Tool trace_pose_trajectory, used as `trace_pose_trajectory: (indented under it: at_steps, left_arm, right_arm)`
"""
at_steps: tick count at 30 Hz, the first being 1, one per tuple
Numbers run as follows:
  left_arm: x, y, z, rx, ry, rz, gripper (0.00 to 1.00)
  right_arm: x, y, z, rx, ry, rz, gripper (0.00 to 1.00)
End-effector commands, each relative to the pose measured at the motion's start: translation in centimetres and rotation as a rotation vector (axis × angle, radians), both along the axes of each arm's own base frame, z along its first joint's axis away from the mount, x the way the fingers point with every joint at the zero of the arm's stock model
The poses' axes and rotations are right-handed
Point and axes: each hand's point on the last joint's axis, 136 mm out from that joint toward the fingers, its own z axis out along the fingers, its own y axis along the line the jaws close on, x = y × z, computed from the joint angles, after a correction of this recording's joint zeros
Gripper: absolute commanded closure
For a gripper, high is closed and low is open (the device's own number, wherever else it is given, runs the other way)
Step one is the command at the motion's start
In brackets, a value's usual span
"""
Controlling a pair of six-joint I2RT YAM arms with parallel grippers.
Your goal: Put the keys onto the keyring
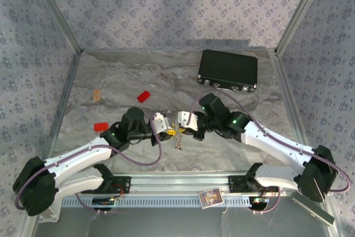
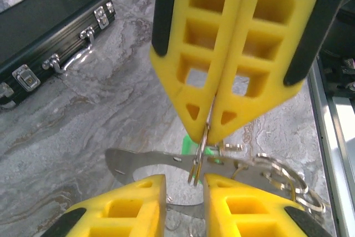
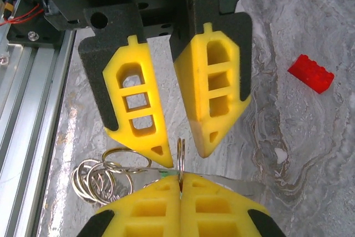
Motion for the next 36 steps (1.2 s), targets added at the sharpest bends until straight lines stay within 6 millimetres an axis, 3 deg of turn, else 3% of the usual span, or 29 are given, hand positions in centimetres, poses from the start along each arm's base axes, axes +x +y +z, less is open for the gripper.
trace_pose_trajectory:
  at_steps: [1, 6, 12, 15, 18, 23, 36]
  left_arm:
    - [-0.4, -0.5, 2.5, -0.047, -0.032, -0.03, 0.76]
    - [-0.5, -0.6, 2.7, -0.062, -0.03, -0.043, 0.78]
    - [-0.6, -0.7, 2.4, -0.054, -0.021, -0.049, 1.0]
    - [-0.6, -0.6, 2.5, -0.066, -0.028, -0.045, 1.0]
    - [-0.8, -0.8, 3.0, -0.131, -0.033, -0.048, 1.0]
    - [-1.1, -0.9, 3.4, -0.219, -0.026, -0.047, 1.0]
    - [-1.9, -0.8, 3.9, -0.28, -0.033, -0.086, 1.0]
  right_arm:
    - [-0.2, -0.3, 0.2, -0.069, -0.017, 0.023, 1.0]
    - [-0.4, 0.3, 0.8, -0.062, -0.022, 0.046, 1.0]
    - [-0.8, 1.0, 1.9, 0.005, -0.01, 0.057, 1.0]
    - [-0.7, 0.7, 2.0, 0.052, 0.01, 0.031, 0.82]
    - [-0.5, 0.2, 1.7, 0.133, 0.07, 0.008, 0.76]
    - [-0.5, -0.2, 2.0, 0.271, 0.131, -0.007, 0.75]
    - [-0.2, 0.1, 1.2, 0.291, 0.142, -0.012, 0.81]
